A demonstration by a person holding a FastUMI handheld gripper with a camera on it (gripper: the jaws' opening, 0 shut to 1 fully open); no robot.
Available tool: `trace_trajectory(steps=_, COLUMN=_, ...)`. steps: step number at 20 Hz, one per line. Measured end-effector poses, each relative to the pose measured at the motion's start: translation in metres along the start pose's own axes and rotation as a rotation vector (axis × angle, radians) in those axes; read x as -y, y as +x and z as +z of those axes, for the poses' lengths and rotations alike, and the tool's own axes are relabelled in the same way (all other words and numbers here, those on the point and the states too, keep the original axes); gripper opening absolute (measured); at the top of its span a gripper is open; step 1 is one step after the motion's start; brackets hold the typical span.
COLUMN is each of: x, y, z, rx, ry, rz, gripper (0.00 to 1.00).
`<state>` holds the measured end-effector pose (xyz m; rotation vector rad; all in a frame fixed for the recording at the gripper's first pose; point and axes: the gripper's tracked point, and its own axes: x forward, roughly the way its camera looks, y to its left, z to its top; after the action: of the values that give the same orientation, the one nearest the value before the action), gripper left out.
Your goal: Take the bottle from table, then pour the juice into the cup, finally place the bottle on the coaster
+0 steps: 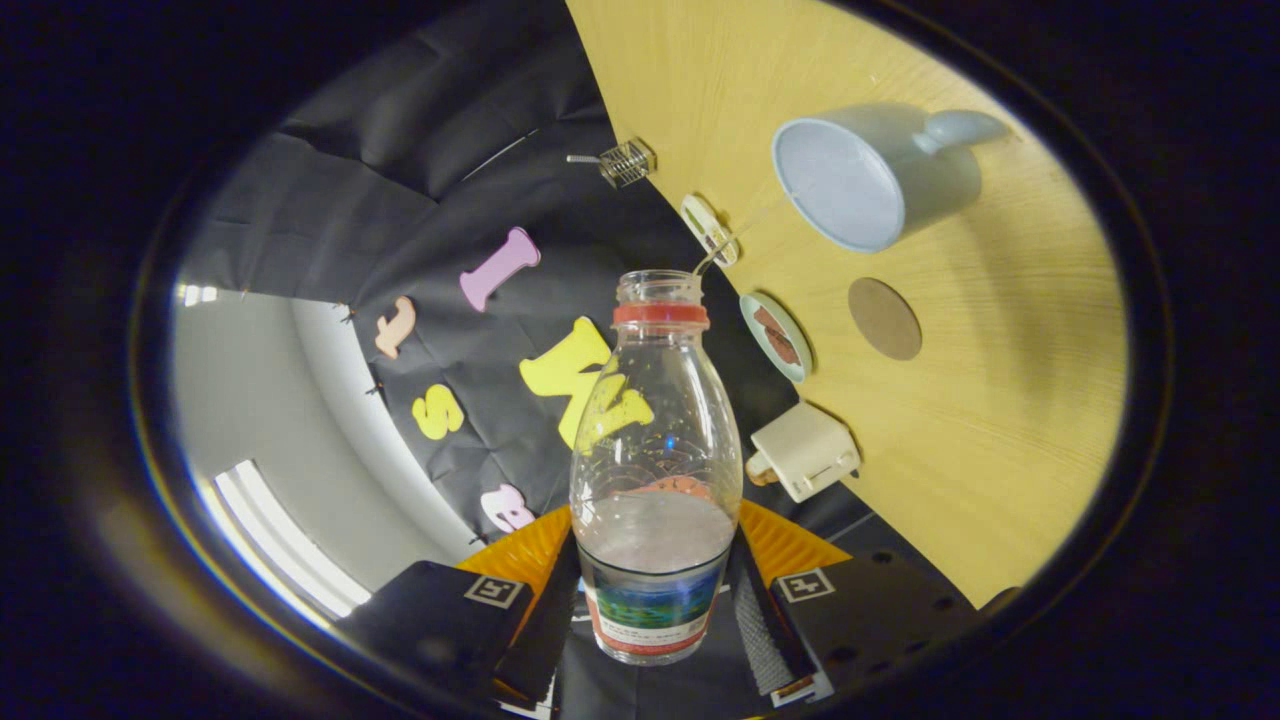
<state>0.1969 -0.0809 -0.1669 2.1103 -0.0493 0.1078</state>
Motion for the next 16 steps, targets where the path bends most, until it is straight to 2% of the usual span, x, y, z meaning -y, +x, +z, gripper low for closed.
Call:
trace_trajectory(steps=8, x=0.003, y=-0.005, z=0.021, rx=0.028, ry=0.023, rz=-0.017, gripper=0.77)
trace_trajectory(steps=16, x=0.004, y=-0.008, z=0.006, rx=0.0, ry=0.0, rz=-0.036, gripper=0.77)
